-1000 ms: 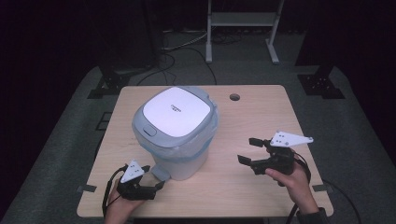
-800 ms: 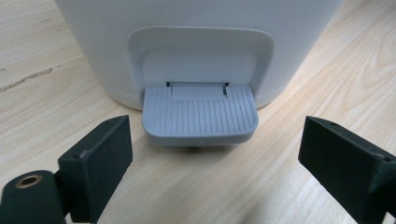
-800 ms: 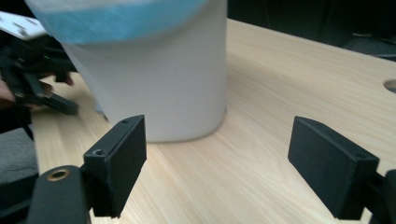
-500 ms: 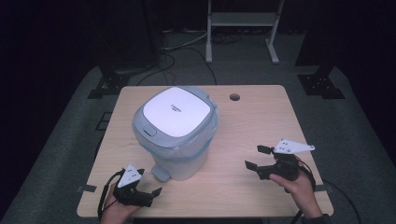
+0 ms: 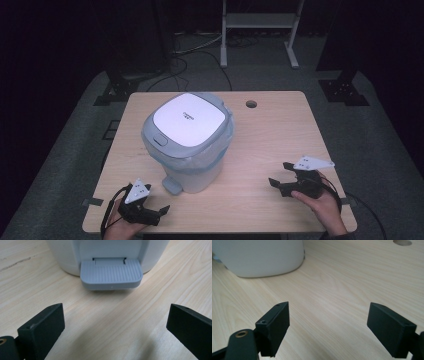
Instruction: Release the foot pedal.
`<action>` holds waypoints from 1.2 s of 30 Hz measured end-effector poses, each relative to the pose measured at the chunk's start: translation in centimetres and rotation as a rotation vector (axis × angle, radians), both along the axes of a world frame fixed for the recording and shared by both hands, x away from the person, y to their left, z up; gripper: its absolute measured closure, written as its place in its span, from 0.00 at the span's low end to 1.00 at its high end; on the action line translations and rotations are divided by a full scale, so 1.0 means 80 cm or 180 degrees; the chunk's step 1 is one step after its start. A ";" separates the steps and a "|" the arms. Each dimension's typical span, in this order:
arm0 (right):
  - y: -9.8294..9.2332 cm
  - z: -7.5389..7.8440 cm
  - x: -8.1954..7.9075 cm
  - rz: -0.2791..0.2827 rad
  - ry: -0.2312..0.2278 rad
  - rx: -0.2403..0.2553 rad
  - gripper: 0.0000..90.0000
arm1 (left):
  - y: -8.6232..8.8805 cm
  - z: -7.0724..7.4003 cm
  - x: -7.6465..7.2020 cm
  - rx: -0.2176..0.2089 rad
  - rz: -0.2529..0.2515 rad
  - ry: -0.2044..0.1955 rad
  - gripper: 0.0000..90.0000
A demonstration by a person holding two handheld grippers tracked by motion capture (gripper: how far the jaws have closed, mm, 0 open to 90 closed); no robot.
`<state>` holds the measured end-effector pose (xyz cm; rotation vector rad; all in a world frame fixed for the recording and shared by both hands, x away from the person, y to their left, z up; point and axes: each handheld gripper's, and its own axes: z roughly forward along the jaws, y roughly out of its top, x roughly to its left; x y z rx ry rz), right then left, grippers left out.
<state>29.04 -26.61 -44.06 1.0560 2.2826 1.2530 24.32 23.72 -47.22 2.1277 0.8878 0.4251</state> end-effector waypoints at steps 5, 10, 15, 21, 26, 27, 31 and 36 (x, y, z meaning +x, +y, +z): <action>-0.003 -0.012 0.003 -0.0052 0.0058 -0.0142 0.19 | 0.006 -0.004 0.001 0.0071 -0.0007 0.0013 0.00; -0.004 -0.022 0.006 -0.0096 0.0089 -0.0299 0.19 | 0.010 -0.006 0.002 0.0111 0.0016 -0.0004 0.00; -0.004 -0.031 0.008 -0.0115 0.0141 -0.0397 0.19 | 0.013 -0.010 0.004 0.0179 0.0048 0.0015 0.00; -0.005 -0.042 0.011 -0.0121 0.0216 -0.0501 0.18 | 0.018 -0.013 0.008 0.0179 0.0086 0.0044 0.00; 0.000 -0.053 0.014 -0.0078 0.0341 -0.0539 0.14 | 0.019 -0.014 0.010 0.0174 0.0120 0.0076 0.00; 0.000 -0.055 0.014 -0.0077 0.0318 -0.0513 0.14 | 0.019 -0.014 0.010 0.0183 0.0116 0.0084 0.00; 0.000 -0.058 0.014 -0.0074 0.0253 -0.0446 0.13 | 0.019 -0.015 0.013 0.0193 0.0109 0.0146 0.00; 0.000 -0.058 0.014 -0.0069 0.0251 -0.0445 0.13 | 0.018 -0.015 0.016 0.0190 0.0100 0.0158 0.00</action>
